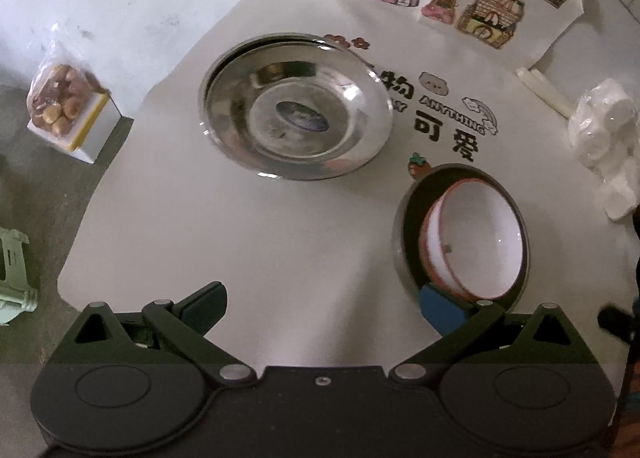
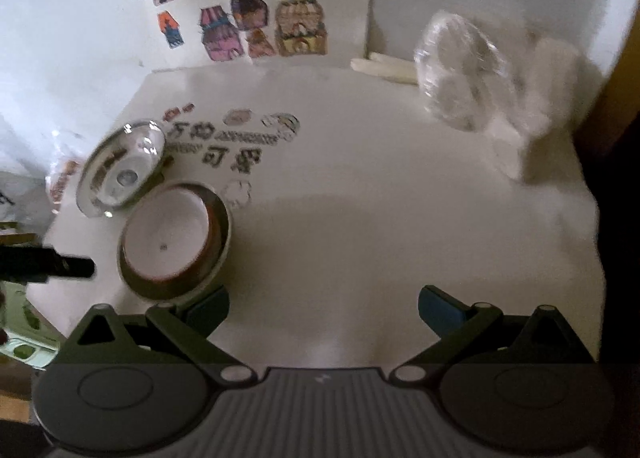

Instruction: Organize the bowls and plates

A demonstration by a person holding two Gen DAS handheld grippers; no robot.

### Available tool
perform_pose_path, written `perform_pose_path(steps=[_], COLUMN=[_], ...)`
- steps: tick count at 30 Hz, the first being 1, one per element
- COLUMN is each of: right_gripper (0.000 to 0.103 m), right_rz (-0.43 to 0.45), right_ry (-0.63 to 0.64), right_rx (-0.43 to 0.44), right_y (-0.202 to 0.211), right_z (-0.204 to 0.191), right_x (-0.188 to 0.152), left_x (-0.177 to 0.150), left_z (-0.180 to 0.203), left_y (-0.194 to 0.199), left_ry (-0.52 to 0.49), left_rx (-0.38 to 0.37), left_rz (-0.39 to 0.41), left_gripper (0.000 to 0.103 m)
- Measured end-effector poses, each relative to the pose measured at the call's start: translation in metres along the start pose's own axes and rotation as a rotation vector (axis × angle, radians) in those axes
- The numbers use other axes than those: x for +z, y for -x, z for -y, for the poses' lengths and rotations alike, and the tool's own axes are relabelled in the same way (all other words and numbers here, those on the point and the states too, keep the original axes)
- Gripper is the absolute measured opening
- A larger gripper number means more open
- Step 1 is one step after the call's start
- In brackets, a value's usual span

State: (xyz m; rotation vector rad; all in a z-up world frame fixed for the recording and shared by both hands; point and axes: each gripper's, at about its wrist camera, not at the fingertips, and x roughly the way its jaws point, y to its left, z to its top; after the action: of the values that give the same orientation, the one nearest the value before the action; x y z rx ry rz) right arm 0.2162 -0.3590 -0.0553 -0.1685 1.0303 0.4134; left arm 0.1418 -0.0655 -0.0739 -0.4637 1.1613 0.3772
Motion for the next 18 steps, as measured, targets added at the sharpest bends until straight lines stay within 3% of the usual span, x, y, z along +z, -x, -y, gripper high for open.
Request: perform_pose_path(steps=[6,18], right_gripper=[0.103,0.103], right_rz=[-0.051,-0.141], right_ry=[0.113,0.204], right_rx=[0.117,0.196], right_y=[-0.035,-0.076], right_z=[0.0,-0.006], right_x=[0.029,0.047], left_x=[0.005,0.002], left_z=[0.016,0.025], left_y=[-0.012,-0.029], left_ry=[0.011,0.1], left_rx=[0.08,0.151], left_rz=[-0.016,-0.046], left_gripper=[0.102,0.102])
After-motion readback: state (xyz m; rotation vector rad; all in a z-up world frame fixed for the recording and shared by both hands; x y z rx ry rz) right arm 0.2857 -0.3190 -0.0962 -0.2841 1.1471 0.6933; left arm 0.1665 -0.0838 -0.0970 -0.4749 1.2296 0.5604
